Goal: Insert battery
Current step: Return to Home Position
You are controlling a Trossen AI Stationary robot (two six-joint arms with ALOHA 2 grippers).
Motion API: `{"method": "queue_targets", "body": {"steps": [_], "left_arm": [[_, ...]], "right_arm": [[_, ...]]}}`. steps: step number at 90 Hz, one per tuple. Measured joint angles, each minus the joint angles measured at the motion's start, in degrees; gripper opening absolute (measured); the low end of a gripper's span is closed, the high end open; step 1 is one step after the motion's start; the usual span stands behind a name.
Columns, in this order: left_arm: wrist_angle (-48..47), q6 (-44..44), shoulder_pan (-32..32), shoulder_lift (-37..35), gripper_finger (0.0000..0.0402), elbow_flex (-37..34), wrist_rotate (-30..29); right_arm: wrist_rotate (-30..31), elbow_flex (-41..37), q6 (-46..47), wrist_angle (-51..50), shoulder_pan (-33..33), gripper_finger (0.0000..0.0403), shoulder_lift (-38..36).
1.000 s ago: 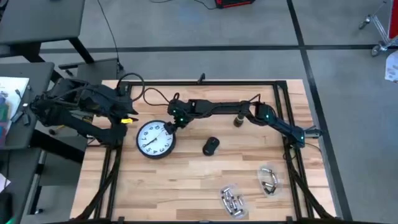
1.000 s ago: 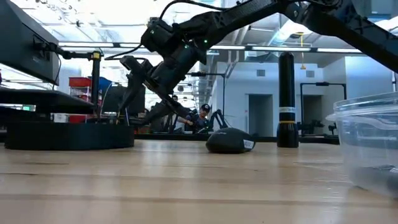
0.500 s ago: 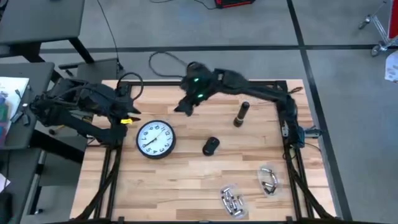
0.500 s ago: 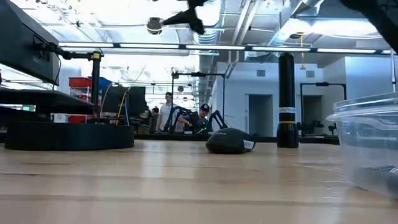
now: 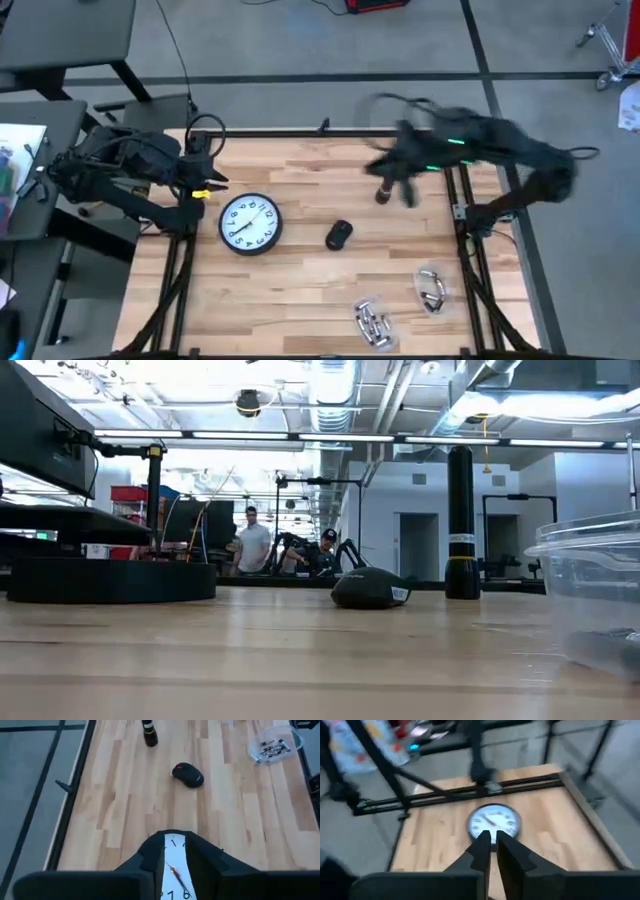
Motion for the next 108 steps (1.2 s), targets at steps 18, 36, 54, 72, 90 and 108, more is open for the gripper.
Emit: {"method": "queue_targets", "body": {"steps": [18, 36, 54, 72, 90, 108], "left_arm": [[-0.01, -0.8, 0.02, 0.03, 0.0052, 0.0, -1.85], [-0.19, -4.67, -0.01, 1.13, 0.0052, -0.02, -1.74], [0.61, -6.2, -0.04, 1.53, 0.0052, -0.04, 1.09], [7.13, -2.8, -0.01, 0.96, 0.0052, -0.07, 8.86], [10.33, -2.19, 0.02, 0.5, 0.0052, -0.04, 11.81], [10.29, -2.57, 0.0, 0.49, 0.0052, -0.04, 12.66]], "right_arm": [[4.72, -14.95, 10.42, -5.65, 2.46, 0.0001, -12.92], [2.45, -25.18, 7.01, -1.44, 7.71, 0.0004, -20.87], [0.93, -45.31, -1.96, 21.0, 12.24, 0.0004, -34.77], [-6.12, -65.75, -9.94, 44.65, 12.88, 0.0004, -49.08], [-10.11, -80.37, -10.78, 60.68, 10.0, 0.0003, -56.51], [-10.67, -87.75, -9.23, 63.63, 6.24, 0.0003, -60.49]]}}
